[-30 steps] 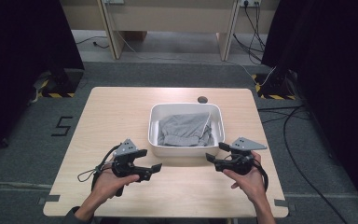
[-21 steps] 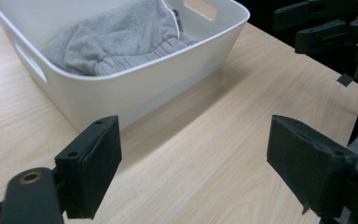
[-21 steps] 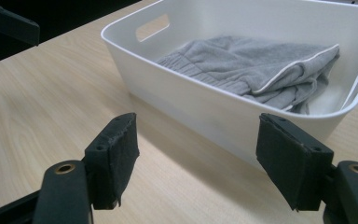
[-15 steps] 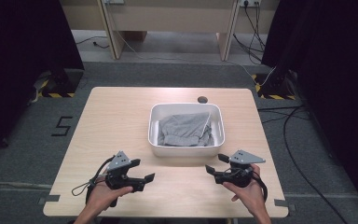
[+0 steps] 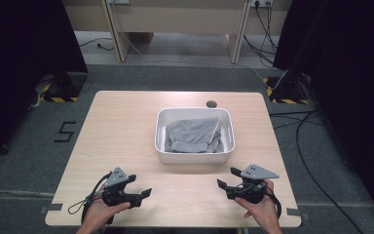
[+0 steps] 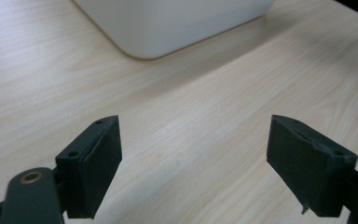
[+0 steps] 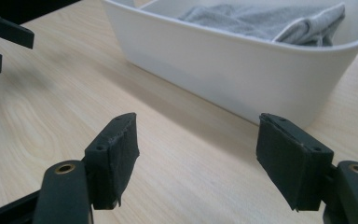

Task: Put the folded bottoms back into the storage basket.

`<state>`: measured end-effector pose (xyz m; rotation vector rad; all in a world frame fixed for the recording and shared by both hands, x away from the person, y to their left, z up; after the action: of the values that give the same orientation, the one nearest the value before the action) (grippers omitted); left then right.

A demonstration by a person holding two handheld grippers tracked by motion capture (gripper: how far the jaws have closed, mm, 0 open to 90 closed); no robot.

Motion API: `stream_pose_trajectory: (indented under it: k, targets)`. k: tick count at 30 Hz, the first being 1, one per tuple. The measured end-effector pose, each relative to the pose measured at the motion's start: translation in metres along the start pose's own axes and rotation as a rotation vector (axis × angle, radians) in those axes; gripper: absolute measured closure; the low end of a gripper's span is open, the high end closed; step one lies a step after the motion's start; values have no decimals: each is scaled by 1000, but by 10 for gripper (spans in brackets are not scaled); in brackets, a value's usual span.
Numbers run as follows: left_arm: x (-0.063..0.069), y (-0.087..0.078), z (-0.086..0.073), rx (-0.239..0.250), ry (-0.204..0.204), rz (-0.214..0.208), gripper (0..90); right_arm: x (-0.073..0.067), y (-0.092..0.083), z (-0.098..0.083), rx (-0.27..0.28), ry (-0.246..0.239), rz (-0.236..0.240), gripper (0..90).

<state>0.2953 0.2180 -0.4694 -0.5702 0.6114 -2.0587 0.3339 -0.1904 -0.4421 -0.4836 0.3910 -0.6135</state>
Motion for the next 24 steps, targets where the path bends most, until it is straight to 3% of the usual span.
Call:
stream_pose_trajectory:
  k: [7, 19, 24]
  targets:
    - [-6, 0, -16, -21, -9, 19, 178, 2, 2, -16, -30, 10, -13, 305]
    - [-6, 5, -34, -73, 32, 49, 178, 7, -2, -36, -67, 20, -60, 263]
    - [-7, 1, -40, -59, 56, 81, 177, 11, -3, -48, -97, 37, -94, 227]
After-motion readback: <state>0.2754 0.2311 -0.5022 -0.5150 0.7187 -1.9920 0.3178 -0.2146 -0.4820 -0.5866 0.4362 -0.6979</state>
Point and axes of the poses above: each handheld gripper's, and its own axes: y roughly forward along the jaws, z roughly out of its top, x roughly to its right, the point moved 1 cm from there along y, roughly forward along the jaws, and after that the axes turned 7 degrees about z, right-handed, at the moved point
